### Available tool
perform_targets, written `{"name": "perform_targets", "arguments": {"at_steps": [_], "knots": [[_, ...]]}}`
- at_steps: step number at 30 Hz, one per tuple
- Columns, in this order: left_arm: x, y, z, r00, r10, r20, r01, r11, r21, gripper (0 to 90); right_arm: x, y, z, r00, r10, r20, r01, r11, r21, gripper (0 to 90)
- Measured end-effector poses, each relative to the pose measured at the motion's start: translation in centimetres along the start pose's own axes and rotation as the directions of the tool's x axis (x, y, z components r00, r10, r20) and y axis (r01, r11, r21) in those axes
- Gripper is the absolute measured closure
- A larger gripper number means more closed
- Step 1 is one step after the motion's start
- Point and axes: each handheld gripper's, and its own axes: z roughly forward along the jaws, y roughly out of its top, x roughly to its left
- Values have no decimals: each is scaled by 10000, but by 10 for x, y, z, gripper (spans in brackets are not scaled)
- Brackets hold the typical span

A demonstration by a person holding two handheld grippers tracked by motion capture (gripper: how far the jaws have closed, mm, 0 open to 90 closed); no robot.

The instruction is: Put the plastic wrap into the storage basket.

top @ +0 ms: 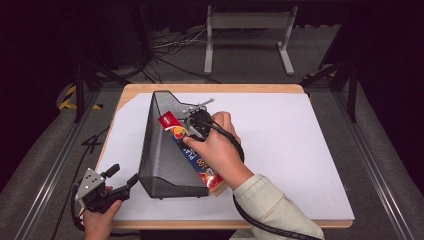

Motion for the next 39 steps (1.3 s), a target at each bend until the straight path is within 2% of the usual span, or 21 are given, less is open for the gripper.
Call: {"name": "perform_targets", "arguments": {"at_steps": [2, 3, 10, 12, 15, 16, 17, 26, 27, 28, 31, 39], "knots": [[0, 0, 1, 10000, 2, 22, -2, 10000, 7, 236, -2, -3, -9, 9999, -8, -123, 3, 9992, -402, 222], [0, 0, 1, 10000, 2, 22, -2, 10000, 7, 236, -2, -3, -9, 9999, -8, -123, 3, 9992, -402, 222], [2, 1, 1, 10000, -79, 20, 79, 10000, -55, 236, -13, -15, -33, 9987, -259, -443, 198, 9908, -1336, 207], [3, 1, 1, 9998, -184, -3, 184, 9998, -72, 236, -16, -16, -36, 9986, -244, -475, 176, 9903, -1381, 203], [4, 1, 1, 9998, -189, -18, 188, 9998, -93, 234, -25, -22, -44, 9936, -96, -1127, -51, 9916, -1294, 195], [4, 1, 1, 9998, -189, -18, 188, 9998, -93, 234, -25, -22, -44, 9936, -96, -1127, -51, 9916, -1294, 195], [4, 1, 1, 9998, -192, -32, 191, 9998, -91, 234, -33, -27, -51, 9928, -133, -1190, -48, 9886, -1503, 195], [3, 1, 0, 9997, -228, -63, 228, 9997, -94, 234, -57, -47, -74, 9930, -341, -1128, 90, 9763, -2164, 191], [4, 1, 0, 9997, -225, -81, 224, 9997, -85, 234, -64, -53, -81, 9935, -446, -1052, 196, 9734, -2284, 183], [4, 1, 0, 9997, -225, -81, 224, 9997, -85, 234, -64, -53, -81, 9935, -446, -1052, 196, 9734, -2284, 183], [4, 1, -1, 9997, -242, -104, 241, 9996, -119, 234, -80, -67, -92, 9949, -640, -775, 446, 9723, -2296, 180], [3, 1, -2, 9995, -183, -241, 179, 9997, -185, 235, -123, -102, -118, 9995, -54, -322, -31, 9657, -2595, 165]]}}
